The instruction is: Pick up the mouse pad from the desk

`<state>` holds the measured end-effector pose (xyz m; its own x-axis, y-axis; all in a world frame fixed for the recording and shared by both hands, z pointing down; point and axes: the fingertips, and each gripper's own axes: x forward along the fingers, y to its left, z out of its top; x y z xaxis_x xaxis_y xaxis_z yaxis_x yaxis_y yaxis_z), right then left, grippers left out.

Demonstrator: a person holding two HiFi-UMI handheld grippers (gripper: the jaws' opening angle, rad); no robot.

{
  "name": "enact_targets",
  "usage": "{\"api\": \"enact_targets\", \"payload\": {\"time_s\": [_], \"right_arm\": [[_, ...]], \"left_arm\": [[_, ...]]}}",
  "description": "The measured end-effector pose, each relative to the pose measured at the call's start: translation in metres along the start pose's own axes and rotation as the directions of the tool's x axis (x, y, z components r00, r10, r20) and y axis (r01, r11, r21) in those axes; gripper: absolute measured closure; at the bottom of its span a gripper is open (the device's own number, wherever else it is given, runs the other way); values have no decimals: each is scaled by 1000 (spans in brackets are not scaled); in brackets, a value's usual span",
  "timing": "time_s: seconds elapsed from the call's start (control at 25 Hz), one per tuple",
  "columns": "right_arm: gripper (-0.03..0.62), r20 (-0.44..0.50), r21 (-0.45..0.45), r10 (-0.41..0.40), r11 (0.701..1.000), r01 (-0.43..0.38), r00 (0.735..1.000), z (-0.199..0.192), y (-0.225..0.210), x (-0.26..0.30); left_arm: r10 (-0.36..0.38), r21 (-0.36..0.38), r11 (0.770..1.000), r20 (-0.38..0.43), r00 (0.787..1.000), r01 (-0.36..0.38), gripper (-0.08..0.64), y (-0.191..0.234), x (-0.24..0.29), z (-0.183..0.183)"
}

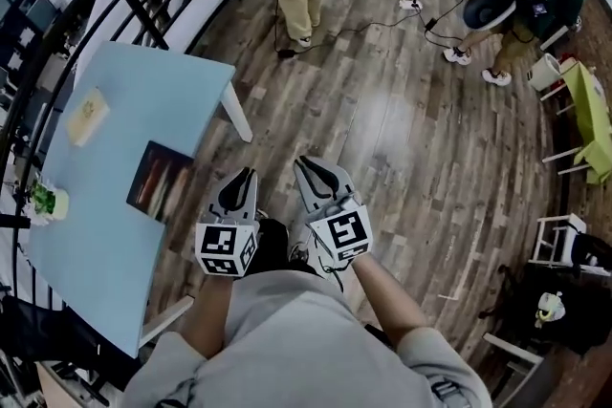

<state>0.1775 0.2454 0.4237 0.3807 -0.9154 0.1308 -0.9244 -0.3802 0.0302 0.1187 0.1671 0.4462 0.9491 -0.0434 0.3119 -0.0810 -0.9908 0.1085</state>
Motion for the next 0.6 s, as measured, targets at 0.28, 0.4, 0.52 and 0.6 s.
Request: {"api": "enact_targets", "payload": {"time_s": [0.28, 0.4, 0.52, 0.6], "right_arm": [[554, -72, -74, 204, 975, -209, 976, -6, 32, 99], [554, -103, -71, 263, 960, -271, 959, -15, 46, 144], [554, -153, -64, 334, 936, -346, 930, -26, 64, 186], [554, -198, -62, 386, 912, -404, 901, -38, 78, 206]], "left_arm": [[122, -76, 989, -42, 992, -124, 509, 83, 19, -17], [161, -106, 980, -84, 983, -170, 509, 124, 26, -26], [197, -120, 970, -116, 974, -210, 509, 164, 28, -32], [217, -135, 963, -134, 967, -234, 509, 181, 26, -41]]}}
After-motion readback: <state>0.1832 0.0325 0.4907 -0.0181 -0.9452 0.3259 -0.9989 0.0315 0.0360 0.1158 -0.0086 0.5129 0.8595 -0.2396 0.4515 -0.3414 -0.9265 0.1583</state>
